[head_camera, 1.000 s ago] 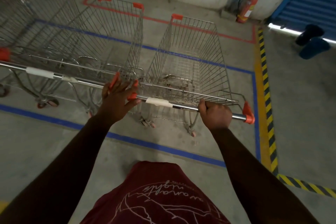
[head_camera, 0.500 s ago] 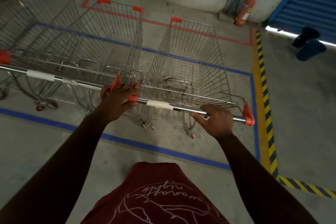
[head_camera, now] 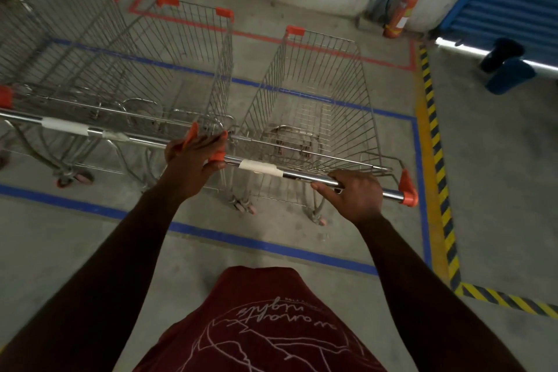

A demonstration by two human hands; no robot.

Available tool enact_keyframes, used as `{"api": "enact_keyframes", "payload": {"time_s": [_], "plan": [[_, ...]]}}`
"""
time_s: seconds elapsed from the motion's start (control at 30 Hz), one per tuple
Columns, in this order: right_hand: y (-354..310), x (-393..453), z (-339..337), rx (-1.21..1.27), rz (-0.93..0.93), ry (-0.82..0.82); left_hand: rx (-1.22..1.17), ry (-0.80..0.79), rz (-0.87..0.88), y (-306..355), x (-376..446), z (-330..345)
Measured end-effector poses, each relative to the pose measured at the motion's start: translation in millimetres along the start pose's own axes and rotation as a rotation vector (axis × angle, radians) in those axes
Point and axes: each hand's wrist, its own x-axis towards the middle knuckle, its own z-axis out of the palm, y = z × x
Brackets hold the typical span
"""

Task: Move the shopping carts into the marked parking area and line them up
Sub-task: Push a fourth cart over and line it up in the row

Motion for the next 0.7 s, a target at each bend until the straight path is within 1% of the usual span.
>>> {"api": "enact_keyframes", "payload": {"time_s": [0.1,0.17,0.27,0.37,0.6,0.67,0.7], "plan": [[-4,2,-2,0.018,0.037,-0.031,0.020,0.045,-0.025,0,1,0],[-4,2,-4,0.028,0.048,-0.038,0.028,0.004,-0.072,-4,-1,2],[-1,3,-6,0.039,0.064,-0.050,0.075,-0.054,-0.095,-10,-4,5],[1,4,-4,0.047,0.073,-0.062,0.098,-0.063,-0.128,-6,-2,3],[1,3,-3,0.040,0.082,-0.083,0.115,-0.034,-0.130,3,-6,-1],[1,3,-3,0.092,0.075,-0.089,0.096,-0.029,-0.111,3,-7,-2],[2,4,-4,0.162,0.066,-0.083,0.090,-0.010,-0.112,6,-8,-3]]}}
